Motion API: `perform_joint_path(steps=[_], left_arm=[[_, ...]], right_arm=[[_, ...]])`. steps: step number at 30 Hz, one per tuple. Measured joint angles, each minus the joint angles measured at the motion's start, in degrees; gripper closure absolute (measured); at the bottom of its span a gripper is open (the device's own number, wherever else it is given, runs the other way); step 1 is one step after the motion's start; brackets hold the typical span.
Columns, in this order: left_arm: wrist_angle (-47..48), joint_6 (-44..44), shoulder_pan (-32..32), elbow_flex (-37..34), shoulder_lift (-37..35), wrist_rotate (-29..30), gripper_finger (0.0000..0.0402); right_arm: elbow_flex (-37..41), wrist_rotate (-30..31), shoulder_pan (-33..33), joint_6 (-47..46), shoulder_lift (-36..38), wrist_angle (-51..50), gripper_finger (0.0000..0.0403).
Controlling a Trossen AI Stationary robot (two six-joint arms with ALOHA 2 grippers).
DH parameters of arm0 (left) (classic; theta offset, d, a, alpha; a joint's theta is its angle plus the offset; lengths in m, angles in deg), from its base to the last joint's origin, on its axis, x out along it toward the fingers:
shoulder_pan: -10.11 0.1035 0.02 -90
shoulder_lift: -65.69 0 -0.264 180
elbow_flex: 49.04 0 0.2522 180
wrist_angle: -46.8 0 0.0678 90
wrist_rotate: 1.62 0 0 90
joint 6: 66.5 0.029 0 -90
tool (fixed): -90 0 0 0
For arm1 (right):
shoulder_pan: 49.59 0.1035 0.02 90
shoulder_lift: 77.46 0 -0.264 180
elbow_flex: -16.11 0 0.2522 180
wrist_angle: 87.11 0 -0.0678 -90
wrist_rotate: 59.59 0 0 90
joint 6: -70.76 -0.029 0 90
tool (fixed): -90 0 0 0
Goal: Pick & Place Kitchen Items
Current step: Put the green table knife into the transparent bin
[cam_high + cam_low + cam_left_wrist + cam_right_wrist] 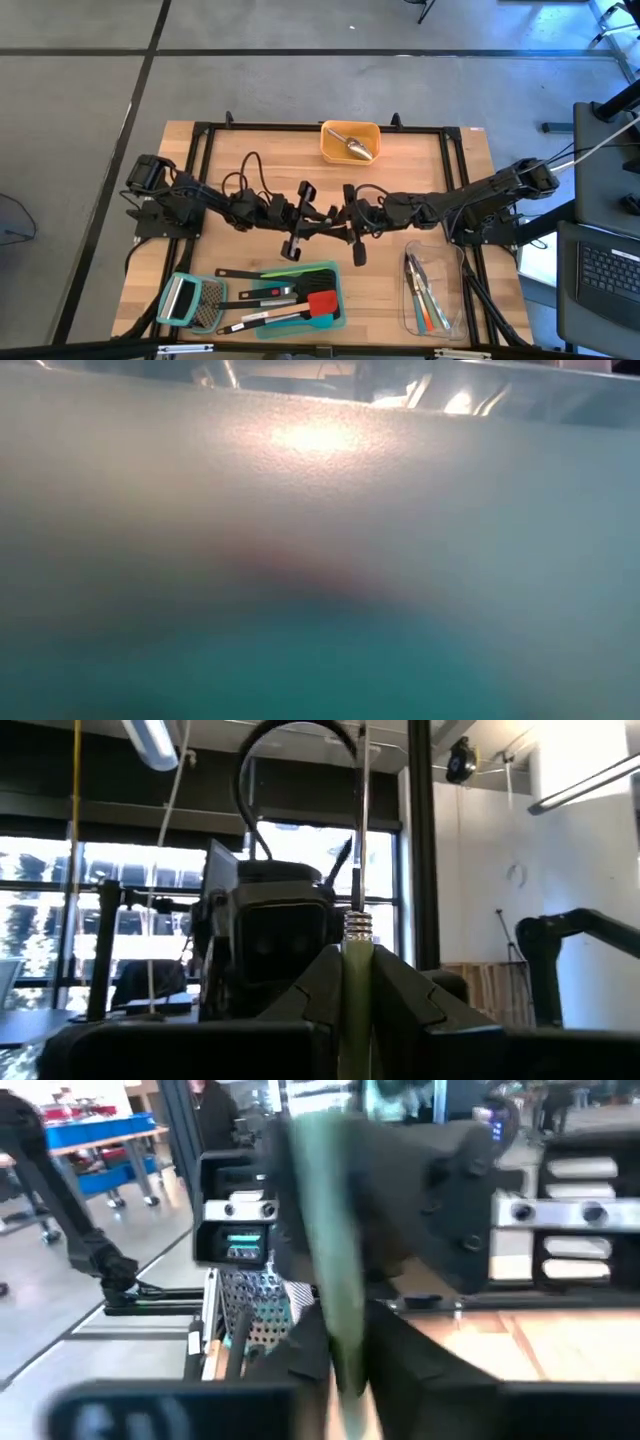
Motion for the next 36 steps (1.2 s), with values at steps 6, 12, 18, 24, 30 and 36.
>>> perform_joint_path(steps=[6, 12, 18, 24, 30, 36], left_arm=[[-0.2, -1.2, 0.0, 0.0, -0.1, 1.2, 0.0374], [0.0, -1.8, 0.0, 0.0, -0.1, 1.4, 0.0370], [1.6, -1.4, -0.1, 0.0, 0.0, 3.8, 0.0276], [3.0, 1.3, -1.7, 0.0, -0.7, 8.2, 0.0163], [12.3, 13.5, -5.5, 0.0, -4.9, 17.3, 0.0109], [17.5, 27.8, -11.7, 0.0, -10.2, 37.0, 0.0106]], right_arm=[[0.0, 1.9, 0.0, 1.0, 0.1, 0.2, 0.0375], [0.0, 1.9, 0.0, 0.2, 0.1, 0.2, 0.0375], [0.0, 2.0, -0.1, -2.2, 0.1, 0.0, 0.0375], [0.0, 2.0, -0.1, -2.1, 0.1, -0.7, 0.0375], [0.0, 5.6, -0.1, -3.9, 2.6, -7.0, 0.0375], [-0.1, 11.2, 0.1, -13.9, 10.4, -24.0, 0.0375]])
